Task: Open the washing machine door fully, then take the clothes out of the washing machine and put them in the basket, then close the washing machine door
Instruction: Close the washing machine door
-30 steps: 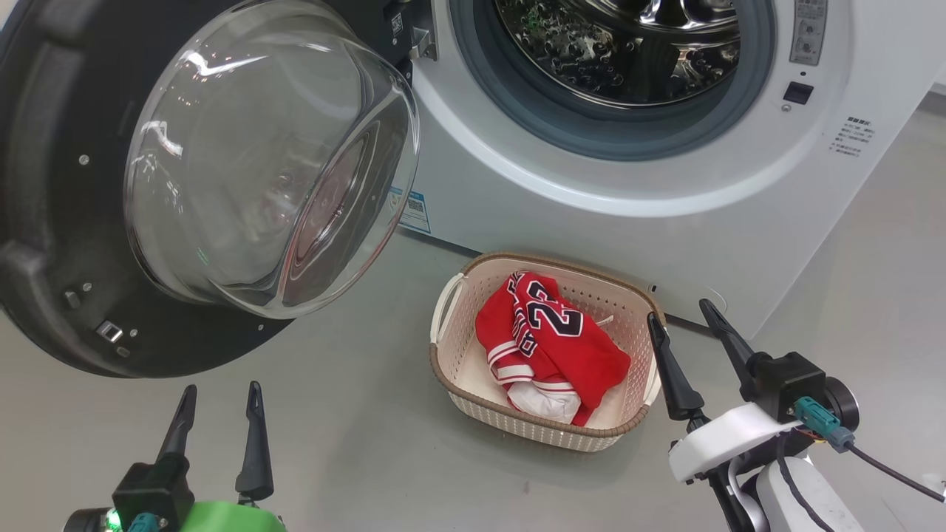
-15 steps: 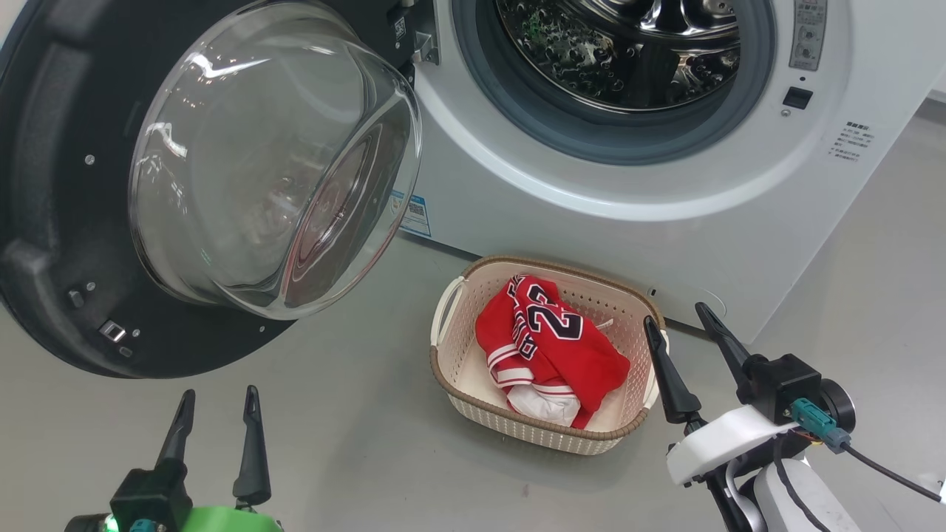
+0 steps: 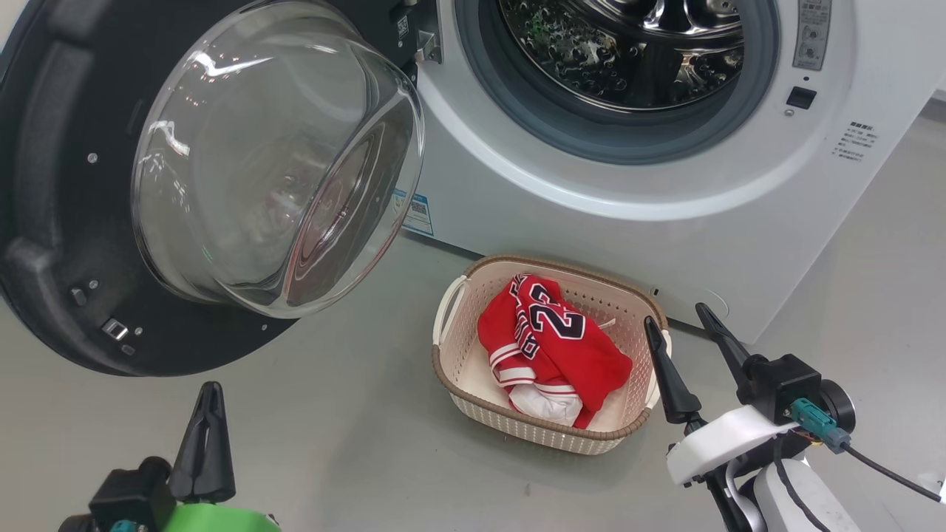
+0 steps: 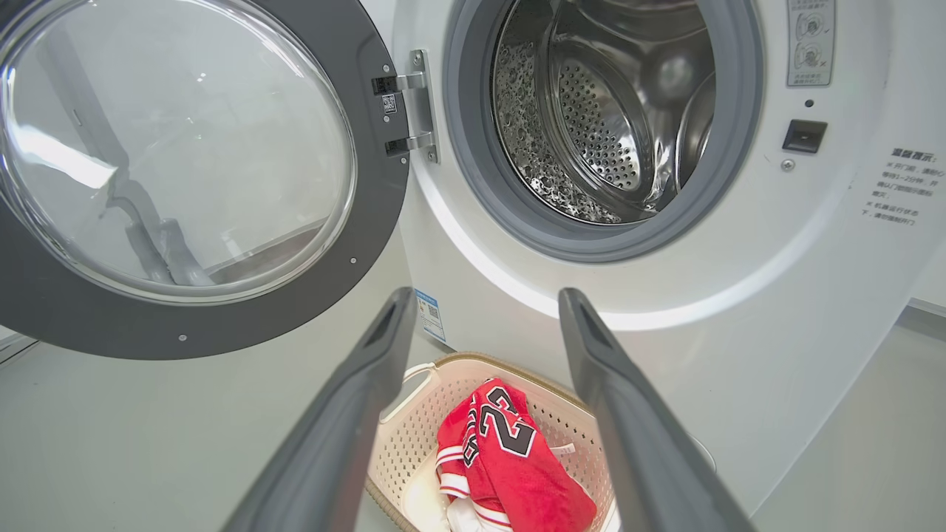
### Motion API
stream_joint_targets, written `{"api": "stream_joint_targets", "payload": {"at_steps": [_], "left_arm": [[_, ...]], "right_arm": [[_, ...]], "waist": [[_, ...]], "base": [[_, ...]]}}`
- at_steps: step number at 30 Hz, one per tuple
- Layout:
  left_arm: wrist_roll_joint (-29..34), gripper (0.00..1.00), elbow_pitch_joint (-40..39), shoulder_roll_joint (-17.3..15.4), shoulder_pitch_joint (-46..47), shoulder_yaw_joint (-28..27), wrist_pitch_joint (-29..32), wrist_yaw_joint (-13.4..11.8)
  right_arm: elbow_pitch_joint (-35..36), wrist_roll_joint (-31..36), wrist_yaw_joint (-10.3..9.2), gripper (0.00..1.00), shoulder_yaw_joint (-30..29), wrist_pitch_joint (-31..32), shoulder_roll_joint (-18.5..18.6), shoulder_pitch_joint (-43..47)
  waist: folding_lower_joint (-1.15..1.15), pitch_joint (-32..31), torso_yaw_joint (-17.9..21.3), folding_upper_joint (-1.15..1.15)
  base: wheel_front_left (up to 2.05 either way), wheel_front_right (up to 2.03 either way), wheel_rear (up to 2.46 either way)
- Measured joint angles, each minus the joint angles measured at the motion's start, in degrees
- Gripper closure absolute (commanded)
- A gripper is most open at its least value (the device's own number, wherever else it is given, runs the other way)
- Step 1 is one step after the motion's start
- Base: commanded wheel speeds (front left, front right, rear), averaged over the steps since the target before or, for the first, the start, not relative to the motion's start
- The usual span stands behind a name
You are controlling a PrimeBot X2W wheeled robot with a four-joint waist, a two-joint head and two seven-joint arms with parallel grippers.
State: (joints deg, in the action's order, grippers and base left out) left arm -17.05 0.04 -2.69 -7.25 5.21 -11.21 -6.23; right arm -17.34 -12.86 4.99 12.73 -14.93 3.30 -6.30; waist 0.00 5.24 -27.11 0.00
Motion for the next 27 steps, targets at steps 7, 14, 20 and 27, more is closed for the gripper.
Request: {"api": "stream_joint_targets", "payload": {"at_steps": [7, 14, 20, 27], "left_arm": [[-12.4, 1.0, -1.99, 0.0, 0.01, -0.96, -0.3, 2.49], [-37.76, 1.0, -5.95, 0.02, 0.02, -2.22, -0.98, 6.15], [-54.79, 1.0, -9.73, 0.05, 0.01, -4.35, -1.71, 10.58], [-73.16, 1.0, -13.41, 0.33, -0.03, -13.12, 0.08, 12.68]], "right_arm": [[-0.07, 0.0, 0.01, 0.0, -0.05, 0.0, -0.02, 0.0], [-0.08, 0.0, 0.18, 0.0, -0.18, 0.0, -0.04, -0.01], [-0.08, 0.0, 0.18, 0.0, -0.41, 0.0, -0.08, -0.01], [-0.04, 0.0, 0.16, 0.0, -0.7, 0.0, -0.1, 0.0]], "waist": [[0.0, -0.09, -0.3, 0.0], [0.0, -0.25, -0.41, 0.0], [0.0, -0.25, -0.43, 0.0], [0.0, -0.17, -0.48, 0.0]], "base": [[0.0, 0.0, 0.0], [0.0, 0.0, 0.0], [0.0, 0.0, 0.0], [0.0, 0.0, 0.0]]}}
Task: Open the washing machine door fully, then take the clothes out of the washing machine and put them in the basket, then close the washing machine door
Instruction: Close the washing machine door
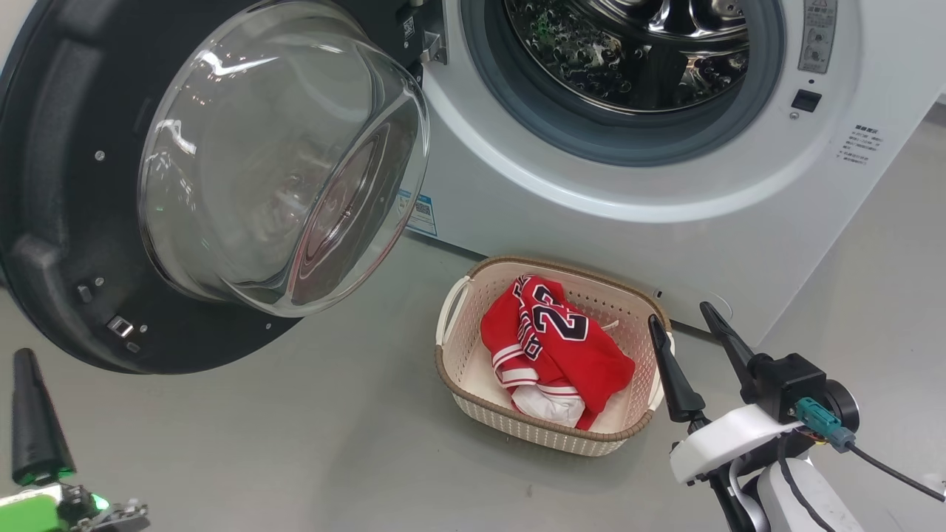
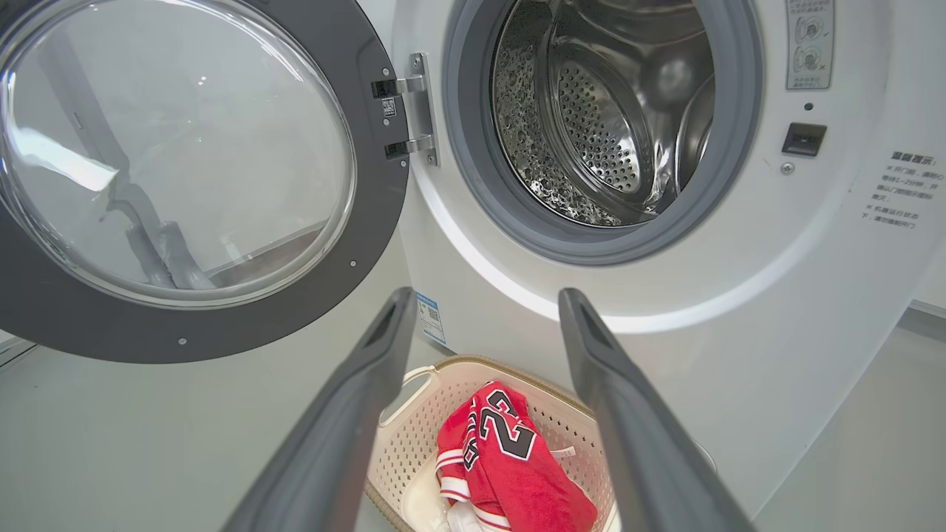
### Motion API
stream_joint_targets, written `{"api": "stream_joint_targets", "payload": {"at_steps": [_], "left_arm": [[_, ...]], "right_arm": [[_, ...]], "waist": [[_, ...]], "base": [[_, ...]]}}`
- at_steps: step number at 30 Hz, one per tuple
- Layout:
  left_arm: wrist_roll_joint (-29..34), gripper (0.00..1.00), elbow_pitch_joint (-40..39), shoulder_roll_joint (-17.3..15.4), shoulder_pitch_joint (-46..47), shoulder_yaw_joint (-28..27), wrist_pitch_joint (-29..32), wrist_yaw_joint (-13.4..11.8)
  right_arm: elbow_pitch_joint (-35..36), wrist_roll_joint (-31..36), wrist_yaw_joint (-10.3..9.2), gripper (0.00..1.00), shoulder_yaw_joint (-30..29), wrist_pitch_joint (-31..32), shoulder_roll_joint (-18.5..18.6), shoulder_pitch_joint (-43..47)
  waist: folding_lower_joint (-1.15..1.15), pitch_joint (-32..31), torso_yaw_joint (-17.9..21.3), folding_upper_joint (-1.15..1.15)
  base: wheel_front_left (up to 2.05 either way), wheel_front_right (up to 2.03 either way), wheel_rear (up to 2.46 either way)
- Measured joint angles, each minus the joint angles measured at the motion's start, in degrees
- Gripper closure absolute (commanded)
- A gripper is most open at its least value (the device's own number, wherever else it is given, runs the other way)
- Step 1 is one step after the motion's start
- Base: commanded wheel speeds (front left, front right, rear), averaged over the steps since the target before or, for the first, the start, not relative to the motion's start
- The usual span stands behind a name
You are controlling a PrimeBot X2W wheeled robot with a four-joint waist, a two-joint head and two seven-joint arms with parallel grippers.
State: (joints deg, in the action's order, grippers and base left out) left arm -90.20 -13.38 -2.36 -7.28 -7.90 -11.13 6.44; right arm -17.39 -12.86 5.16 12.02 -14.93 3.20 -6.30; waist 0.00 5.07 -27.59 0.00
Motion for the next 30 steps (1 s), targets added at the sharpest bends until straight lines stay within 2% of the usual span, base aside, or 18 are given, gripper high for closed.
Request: {"api": "stream_joint_targets", "payload": {"at_steps": [4, 8, 16, 21, 30], "left_arm": [[-3.12, 1.0, -1.12, -1.07, 0.01, -4.77, 1.86, 0.18], [-7.83, 1.0, 0.07, -5.89, 0.13, -10.12, 4.55, 0.21], [-12.91, 1.0, 6.57, -13.74, 3.39, -15.07, 10.12, 0.03], [-16.35, 1.0, 11.88, -17.51, 7.17, -17.35, 12.8, -2.36], [-17.92, 1.0, 19.37, -23.81, 13.31, -15.83, 17.31, -7.0]], "right_arm": [[0.07, 0.0, -0.01, 0.0, -0.15, 0.0, -0.01, 0.0], [0.09, 0.32, -0.01, 0.0, -0.12, 0.0, -0.01, -0.01], [0.12, 0.45, 0.0, 0.0, -0.21, 0.0, -0.01, -0.07], [0.09, 1.44, 0.08, 0.0, 0.46, 0.0, -0.03, -0.34], [-0.12, 1.92, 0.33, 0.0, 1.64, 0.0, 0.01, -1.8]], "waist": [[0.0, 0.22, -0.05, 0.0], [0.0, 0.69, -0.07, 0.0], [0.0, 1.63, 0.27, 0.0], [0.0, 2.35, 0.99, 0.0], [0.0, 3.88, 3.26, 0.0]], "base": [[0.0, 0.0, 0.0], [0.0, 0.0, 0.0], [0.0, 0.0, 0.0], [0.0, 0.0, 0.0], [0.0, 0.0, 0.0]]}}
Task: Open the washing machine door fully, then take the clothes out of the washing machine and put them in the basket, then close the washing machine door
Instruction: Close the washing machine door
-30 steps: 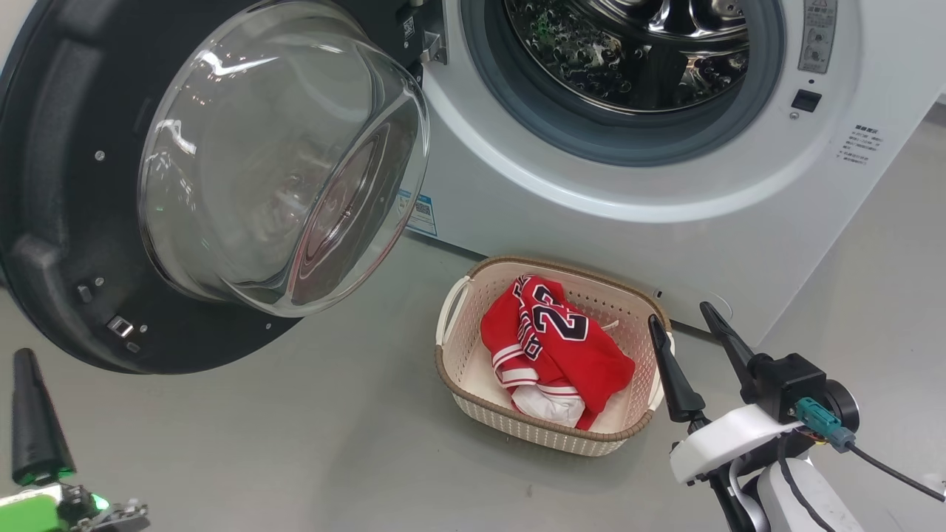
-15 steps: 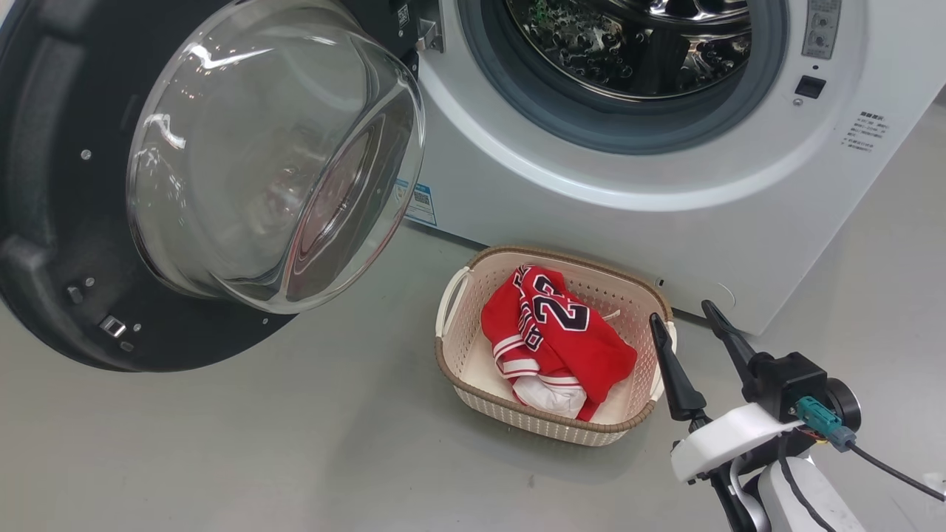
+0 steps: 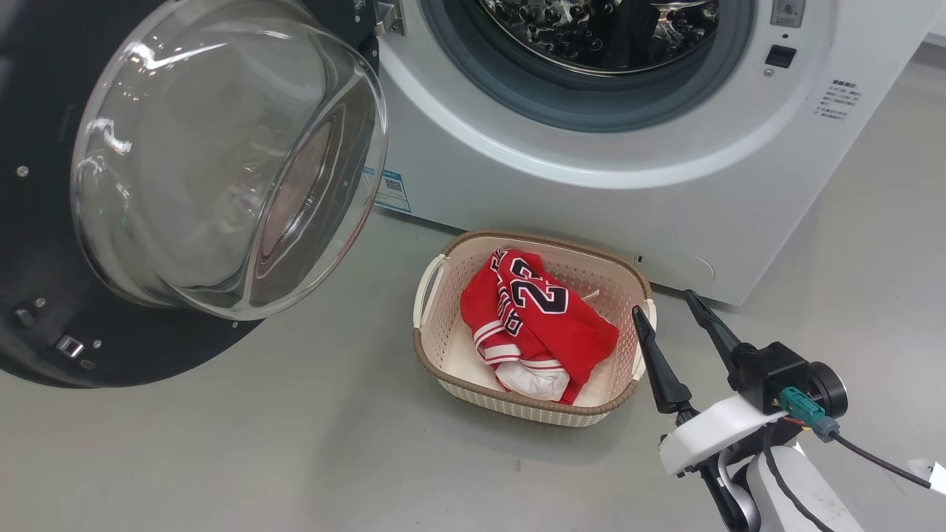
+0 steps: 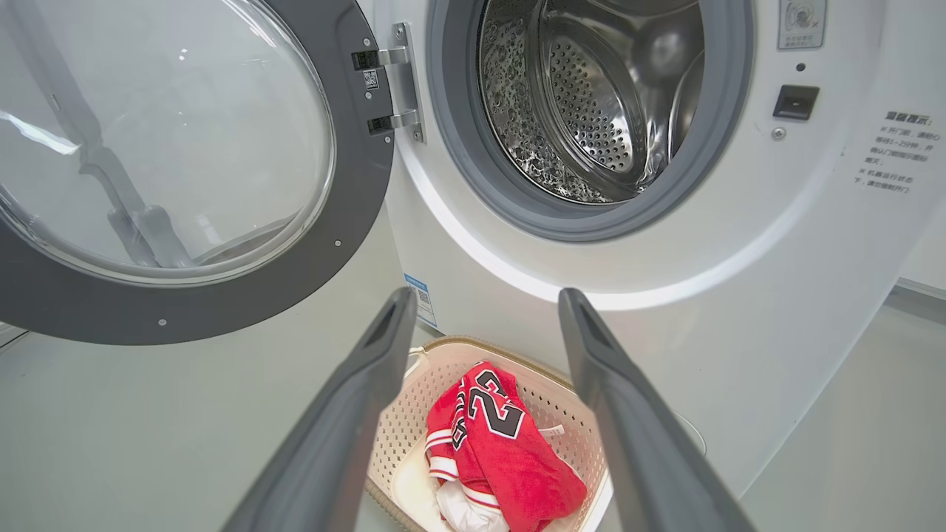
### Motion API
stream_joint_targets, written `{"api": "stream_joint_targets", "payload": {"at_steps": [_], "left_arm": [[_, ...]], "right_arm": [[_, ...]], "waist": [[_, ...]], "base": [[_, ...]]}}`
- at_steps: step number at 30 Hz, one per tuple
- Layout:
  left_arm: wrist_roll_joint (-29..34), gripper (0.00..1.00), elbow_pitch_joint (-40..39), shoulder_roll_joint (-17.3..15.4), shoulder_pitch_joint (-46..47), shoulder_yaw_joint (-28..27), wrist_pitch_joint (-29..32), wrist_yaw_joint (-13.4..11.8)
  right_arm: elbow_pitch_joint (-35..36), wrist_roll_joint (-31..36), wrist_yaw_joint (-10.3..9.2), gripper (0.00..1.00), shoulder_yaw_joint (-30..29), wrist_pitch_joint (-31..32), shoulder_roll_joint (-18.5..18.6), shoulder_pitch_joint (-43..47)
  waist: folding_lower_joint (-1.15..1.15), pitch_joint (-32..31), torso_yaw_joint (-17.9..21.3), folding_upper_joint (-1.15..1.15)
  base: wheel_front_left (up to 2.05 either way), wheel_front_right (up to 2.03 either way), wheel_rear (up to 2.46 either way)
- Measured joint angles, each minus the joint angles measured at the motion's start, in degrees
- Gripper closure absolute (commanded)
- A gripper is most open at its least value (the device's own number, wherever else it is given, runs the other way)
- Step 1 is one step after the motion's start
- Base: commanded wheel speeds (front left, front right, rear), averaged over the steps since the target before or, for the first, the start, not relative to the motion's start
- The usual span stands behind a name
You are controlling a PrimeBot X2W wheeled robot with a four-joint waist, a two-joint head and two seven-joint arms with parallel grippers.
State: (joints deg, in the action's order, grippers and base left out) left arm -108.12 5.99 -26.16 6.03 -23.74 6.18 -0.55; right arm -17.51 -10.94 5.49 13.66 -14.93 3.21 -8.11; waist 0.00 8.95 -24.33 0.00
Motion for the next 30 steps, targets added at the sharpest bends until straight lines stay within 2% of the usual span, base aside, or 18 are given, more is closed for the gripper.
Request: {"api": "stream_joint_targets", "payload": {"at_steps": [6, 14, 30], "left_arm": [[0.44, 1.0, 3.93, -3.09, 0.95, 4.1, 4.46, -2.24], [0.25, 1.0, 7.34, -3.56, 2.06, 5.79, 7.99, -2.23], [-1.47, 1.0, 10.26, -4.34, 4.74, 7.02, 14.46, 0.87]], "right_arm": [[-0.4, 0.0, 0.14, 0.0, 0.31, 0.0, 0.03, -0.9], [-0.37, -0.1, 0.43, 0.0, -0.77, 0.0, 0.05, -1.09], [-0.38, -0.1, 0.43, 0.0, -1.43, 0.0, 0.22, -1.1]], "waist": [[0.0, 0.79, 2.35, 0.0], [0.0, 1.44, 5.2, 0.0], [0.0, 2.11, 5.06, 0.0]], "base": [[0.0, 0.0, 0.0], [0.0, 0.0, 0.0], [0.0, 0.0, 0.0]]}}
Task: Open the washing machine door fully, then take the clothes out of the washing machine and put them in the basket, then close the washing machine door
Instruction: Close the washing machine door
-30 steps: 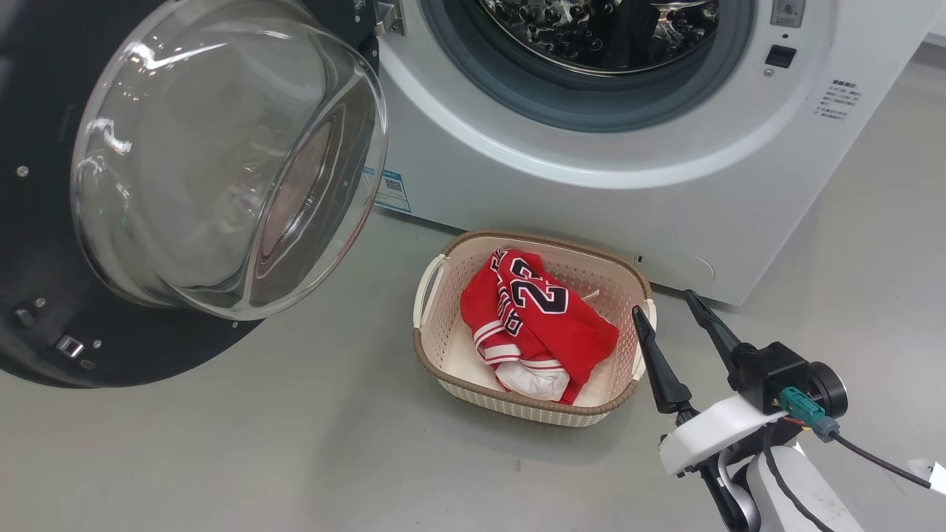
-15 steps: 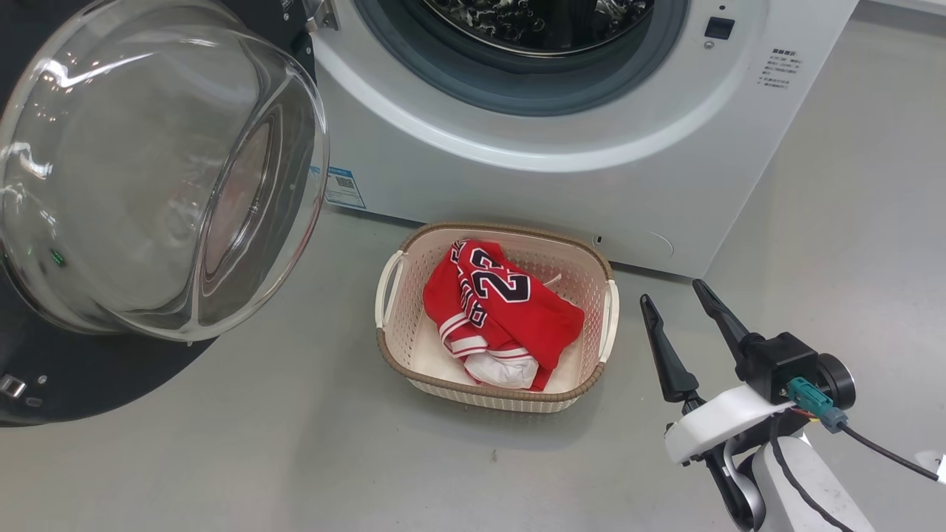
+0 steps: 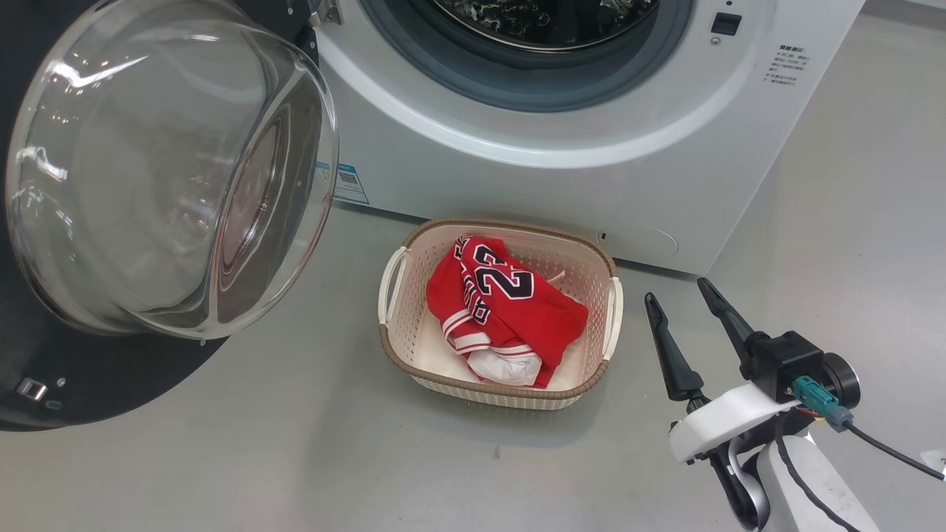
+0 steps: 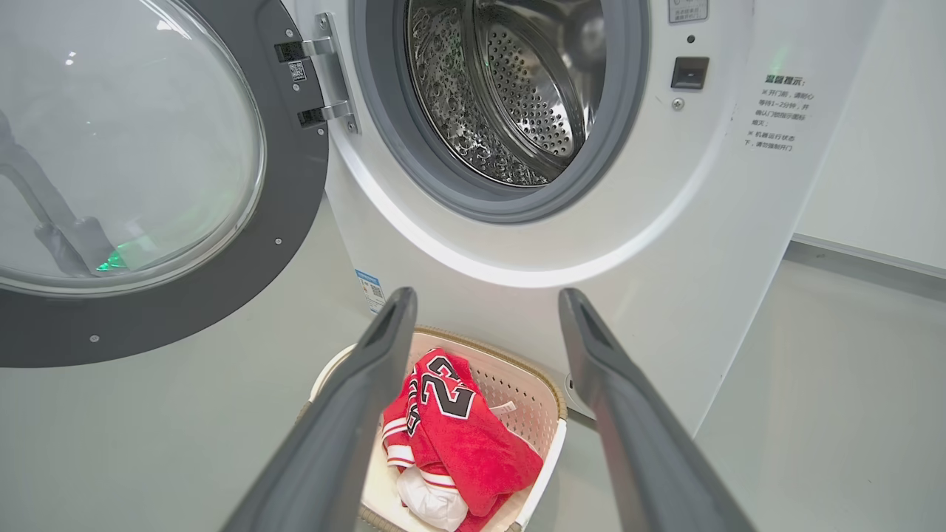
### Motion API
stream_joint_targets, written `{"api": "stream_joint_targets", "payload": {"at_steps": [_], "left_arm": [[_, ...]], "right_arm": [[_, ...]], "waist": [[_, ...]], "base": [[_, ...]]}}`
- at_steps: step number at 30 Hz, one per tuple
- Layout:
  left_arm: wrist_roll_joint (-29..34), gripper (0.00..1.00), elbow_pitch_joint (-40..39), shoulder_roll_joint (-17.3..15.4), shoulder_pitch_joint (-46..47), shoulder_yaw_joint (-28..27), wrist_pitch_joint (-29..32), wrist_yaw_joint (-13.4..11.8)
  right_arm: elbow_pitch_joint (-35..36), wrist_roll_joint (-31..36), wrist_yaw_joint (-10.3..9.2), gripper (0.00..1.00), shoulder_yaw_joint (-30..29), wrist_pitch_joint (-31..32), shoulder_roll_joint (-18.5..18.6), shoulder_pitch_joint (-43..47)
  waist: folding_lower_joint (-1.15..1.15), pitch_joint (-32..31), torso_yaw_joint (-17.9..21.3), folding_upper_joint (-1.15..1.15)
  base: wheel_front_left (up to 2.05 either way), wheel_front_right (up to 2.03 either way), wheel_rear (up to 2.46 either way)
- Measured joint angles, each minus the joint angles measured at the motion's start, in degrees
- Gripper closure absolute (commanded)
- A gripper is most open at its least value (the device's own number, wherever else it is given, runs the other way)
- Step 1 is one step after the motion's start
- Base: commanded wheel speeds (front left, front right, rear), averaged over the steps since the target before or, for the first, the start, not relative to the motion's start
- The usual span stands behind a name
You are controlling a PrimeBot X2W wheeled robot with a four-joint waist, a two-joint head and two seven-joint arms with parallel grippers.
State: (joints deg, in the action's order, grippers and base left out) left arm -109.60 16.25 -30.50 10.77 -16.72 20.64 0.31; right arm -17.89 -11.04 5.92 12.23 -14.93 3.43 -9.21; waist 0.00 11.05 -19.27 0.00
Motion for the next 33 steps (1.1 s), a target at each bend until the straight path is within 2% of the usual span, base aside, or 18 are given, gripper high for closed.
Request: {"api": "stream_joint_targets", "payload": {"at_steps": [9, 17, 33], "left_arm": [[-4.98, 1.0, -0.53, -0.01, -0.1, -0.01, 7.68, 3.04], [-10.12, 1.0, -3.58, 0.12, -0.69, -1.25, 13.7, 4.64], [-10.89, 1.0, -13.92, 0.91, -6.44, 1.29, 24.76, 6.37]], "right_arm": [[0.02, 0.0, 0.0, 0.0, -0.79, 0.0, 0.18, 0.0], [0.27, 0.02, 0.0, 0.0, -1.2, 0.0, 0.31, -0.04], [0.86, 0.14, -0.01, 0.0, -1.9, 0.0, 0.35, -0.42]], "waist": [[0.0, 0.33, -0.57, 0.0], [0.0, 0.75, -1.07, 0.0], [0.0, 1.03, -0.58, 0.0]], "base": [[0.0, 0.0, 0.0], [0.0, 0.0, 0.0], [0.0, 0.0, 0.0]]}}
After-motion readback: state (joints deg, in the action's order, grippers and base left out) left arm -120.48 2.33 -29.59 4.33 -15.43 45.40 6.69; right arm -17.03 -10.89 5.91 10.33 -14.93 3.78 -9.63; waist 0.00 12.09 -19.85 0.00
